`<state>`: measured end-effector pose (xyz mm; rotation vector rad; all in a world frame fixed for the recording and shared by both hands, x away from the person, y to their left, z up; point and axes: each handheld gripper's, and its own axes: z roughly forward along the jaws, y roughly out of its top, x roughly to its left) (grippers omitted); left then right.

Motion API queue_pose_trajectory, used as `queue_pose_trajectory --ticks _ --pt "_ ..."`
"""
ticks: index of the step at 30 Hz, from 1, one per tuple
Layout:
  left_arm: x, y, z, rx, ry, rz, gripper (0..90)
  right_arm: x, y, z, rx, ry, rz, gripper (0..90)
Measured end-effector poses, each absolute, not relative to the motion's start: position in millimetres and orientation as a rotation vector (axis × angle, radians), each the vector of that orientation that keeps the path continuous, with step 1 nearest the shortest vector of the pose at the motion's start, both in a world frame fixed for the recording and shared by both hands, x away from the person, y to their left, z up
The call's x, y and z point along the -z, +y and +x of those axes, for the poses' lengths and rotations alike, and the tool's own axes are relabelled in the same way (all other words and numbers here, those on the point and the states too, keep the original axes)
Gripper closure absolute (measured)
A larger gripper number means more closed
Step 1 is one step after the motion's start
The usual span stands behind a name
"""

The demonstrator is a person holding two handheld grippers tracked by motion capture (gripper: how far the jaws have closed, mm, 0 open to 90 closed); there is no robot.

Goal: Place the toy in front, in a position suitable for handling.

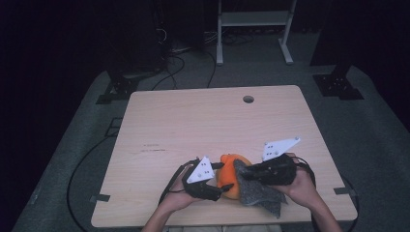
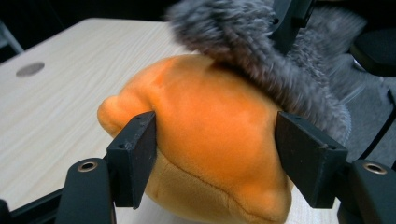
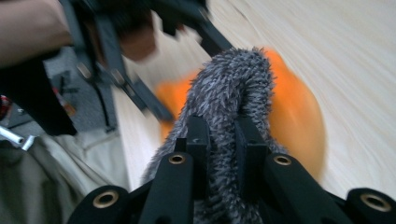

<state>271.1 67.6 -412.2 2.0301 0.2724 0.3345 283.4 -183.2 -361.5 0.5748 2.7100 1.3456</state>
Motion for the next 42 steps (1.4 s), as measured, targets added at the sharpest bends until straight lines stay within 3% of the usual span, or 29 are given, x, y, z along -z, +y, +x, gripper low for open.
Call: queue_pose_trajectory --ticks 4,15,26,31,36,42 --pt "412.4 66.1 267.9 -0.366 0.241 2.050 31.1 358.6 -166.2 277.8 -1.267 2.713 0.536 78.0" --pt "413.3 65.7 270.5 -0.371 0.231 2.052 32.2 359.6 -180.1 285.0 -1.326 2.641 0.622 77.8" --pt "422.8 83.6 281.7 -0.319 0.299 2.058 32.9 388.7 -197.4 299.9 -1.286 2.704 0.742 78.0" --pt "412.6 92.4 288.8 -0.258 0.372 1.996 24.0 389.3 -186.8 296.5 -1.322 2.647 0.716 78.2" --pt "419.2 91.3 288.7 -0.267 0.364 2.019 26.8 393.3 -174.2 294.0 -1.332 2.682 0.666 78.2" --pt "426.1 98.7 291.1 -0.322 0.382 2.099 30.4 403.9 -187.2 301.5 -1.276 2.743 0.728 78.1"
